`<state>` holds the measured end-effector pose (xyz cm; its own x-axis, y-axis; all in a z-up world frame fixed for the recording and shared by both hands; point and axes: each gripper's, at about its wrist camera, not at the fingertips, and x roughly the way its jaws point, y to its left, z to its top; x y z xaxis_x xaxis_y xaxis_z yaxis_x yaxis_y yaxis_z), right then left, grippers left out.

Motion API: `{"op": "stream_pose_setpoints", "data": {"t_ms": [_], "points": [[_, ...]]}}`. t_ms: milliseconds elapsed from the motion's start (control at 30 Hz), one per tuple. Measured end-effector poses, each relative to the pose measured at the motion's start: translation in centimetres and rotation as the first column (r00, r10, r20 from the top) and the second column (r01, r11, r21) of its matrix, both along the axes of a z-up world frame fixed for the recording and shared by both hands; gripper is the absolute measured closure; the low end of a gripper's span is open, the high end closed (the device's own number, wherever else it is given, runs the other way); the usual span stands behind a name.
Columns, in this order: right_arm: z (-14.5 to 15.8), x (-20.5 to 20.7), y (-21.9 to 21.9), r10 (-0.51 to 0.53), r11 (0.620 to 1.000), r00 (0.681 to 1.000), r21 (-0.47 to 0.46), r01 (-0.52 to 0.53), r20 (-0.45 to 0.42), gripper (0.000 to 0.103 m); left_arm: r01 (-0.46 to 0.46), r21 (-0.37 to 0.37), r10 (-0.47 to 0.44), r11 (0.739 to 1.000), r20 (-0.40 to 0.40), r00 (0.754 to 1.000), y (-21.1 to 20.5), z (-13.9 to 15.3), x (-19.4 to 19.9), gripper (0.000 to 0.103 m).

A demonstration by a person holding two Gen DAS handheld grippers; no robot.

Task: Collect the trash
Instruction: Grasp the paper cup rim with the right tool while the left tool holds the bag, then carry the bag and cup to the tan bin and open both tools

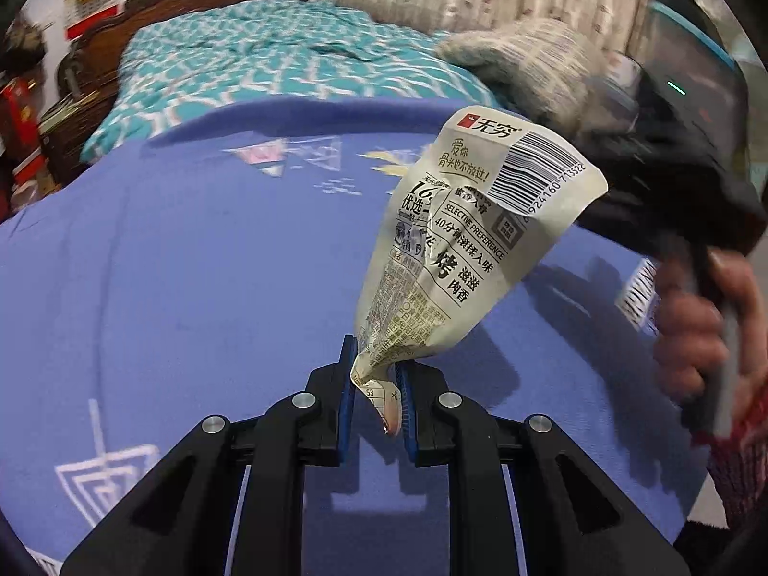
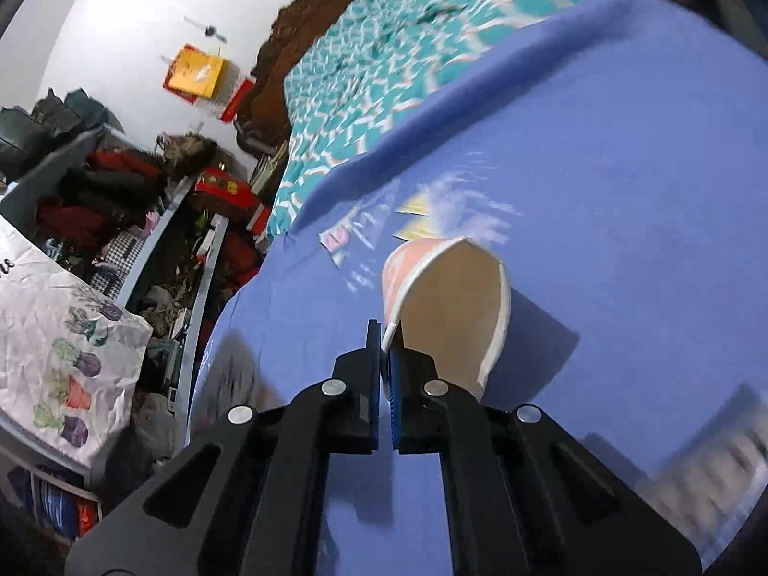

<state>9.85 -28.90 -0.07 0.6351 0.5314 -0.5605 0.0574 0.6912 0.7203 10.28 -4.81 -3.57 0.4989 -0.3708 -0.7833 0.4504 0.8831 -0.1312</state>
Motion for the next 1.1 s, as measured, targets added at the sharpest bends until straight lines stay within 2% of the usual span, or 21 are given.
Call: {"op": "stream_pose_setpoints", "data": {"t_ms": [200, 367, 600, 800, 867, 967, 1100], "points": [[0.4, -12.6, -9.9, -0.16, 0.987, 0.986, 0.006, 0.16, 0.05, 0.098, 0.165, 0.031, -0.165, 0.986, -0.007, 0.986, -7.3, 0.0, -2.8, 0.088], [0.5, -19.8, -16.6, -0.328, 0.944, 0.939, 0.015, 0.328, 0.099, 0.098, 0.364, 0.076, -0.365, 0.928, -0.001, 0.931, -16.8, 0.4, -5.7, 0.088], [-0.7, -26.4, -24.8, -0.509, 0.861, 0.854, 0.085, 0.502, 0.108, 0.098, 0.523, 0.084, -0.521, 0.848, -0.039, 0.853, -27.8, 0.1, -7.2, 0.088], [0.3, -27.6, -32.7, -0.637, 0.768, 0.754, 0.041, 0.64, 0.159, 0.098, 0.631, 0.085, -0.629, 0.771, -0.052, 0.776, -38.8, 0.7, -7.8, 0.088], [0.4, -26.8, -34.7, -0.665, 0.736, 0.727, -0.014, 0.677, 0.17, 0.098, 0.646, 0.076, -0.643, 0.759, -0.066, 0.763, -41.8, 0.6, -7.2, 0.088], [-0.1, -25.4, -37.1, -0.684, 0.702, 0.709, -0.105, 0.704, 0.172, 0.098, 0.661, 0.051, -0.653, 0.749, -0.117, 0.749, -46.7, 0.0, -6.2, 0.088], [-1.4, -22.5, -38.7, -0.683, 0.685, 0.713, -0.199, 0.701, 0.16, 0.098, 0.67, 0.067, -0.657, 0.74, -0.141, 0.74, -52.1, -0.8, -5.6, 0.088]]}}
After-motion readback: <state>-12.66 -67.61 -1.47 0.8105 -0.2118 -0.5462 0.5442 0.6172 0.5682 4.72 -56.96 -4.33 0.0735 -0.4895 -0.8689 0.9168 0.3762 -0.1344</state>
